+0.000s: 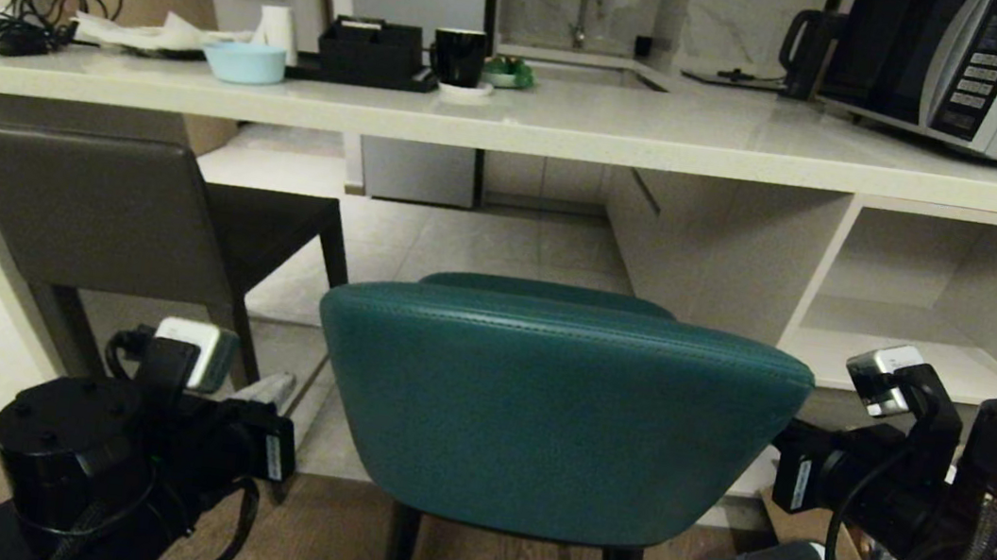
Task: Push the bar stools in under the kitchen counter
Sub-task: Push the blue chair back under the dining table
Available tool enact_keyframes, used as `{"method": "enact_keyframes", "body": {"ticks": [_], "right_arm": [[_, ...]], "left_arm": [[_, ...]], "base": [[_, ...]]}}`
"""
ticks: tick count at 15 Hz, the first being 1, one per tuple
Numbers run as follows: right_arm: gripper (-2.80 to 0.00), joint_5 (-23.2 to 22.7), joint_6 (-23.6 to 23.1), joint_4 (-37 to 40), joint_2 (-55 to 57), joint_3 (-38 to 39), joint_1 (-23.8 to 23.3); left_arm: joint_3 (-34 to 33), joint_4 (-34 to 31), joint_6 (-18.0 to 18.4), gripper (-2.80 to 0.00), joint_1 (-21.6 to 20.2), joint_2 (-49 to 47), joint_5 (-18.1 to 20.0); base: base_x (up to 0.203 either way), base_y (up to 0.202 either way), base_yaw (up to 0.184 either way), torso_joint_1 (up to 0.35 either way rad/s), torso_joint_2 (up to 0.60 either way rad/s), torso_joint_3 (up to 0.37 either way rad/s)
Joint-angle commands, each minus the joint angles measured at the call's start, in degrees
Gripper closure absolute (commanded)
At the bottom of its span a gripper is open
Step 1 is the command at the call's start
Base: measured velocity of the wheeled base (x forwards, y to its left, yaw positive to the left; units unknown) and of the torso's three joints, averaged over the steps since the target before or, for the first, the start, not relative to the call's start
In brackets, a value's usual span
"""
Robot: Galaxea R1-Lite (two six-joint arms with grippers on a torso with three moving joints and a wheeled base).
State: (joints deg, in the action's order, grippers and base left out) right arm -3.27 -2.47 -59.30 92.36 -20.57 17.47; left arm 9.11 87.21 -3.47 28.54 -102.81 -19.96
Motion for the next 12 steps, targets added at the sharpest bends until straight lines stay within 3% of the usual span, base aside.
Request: {"method": "enact_keyframes", "body": {"ticks": [1,7,12], "right_arm": [[0.00,0.02,-0.07,-0.38,0.63,-0.79,0.09],[0.00,0.02,-0.15,-0.38,1.34,-1.78,0.11],[0.00,-0.07,-0.25,-0.38,4.98,-5.72,0.17]], "left_arm": [[3.86,0.45,0.21,0.00,-2.78,-0.75,0.16],[18.58,0.45,4.31,0.00,-4.16,-12.26,0.12],[19.10,0.45,5.32,0.00,-3.22,-12.50,0.52]], "base": [[0.000,0.000,0.000,0.000,0.00,0.000],[0.000,0.000,0.000,0.000,0.00,0.000],[0.000,0.000,0.000,0.000,0.00,0.000]]}}
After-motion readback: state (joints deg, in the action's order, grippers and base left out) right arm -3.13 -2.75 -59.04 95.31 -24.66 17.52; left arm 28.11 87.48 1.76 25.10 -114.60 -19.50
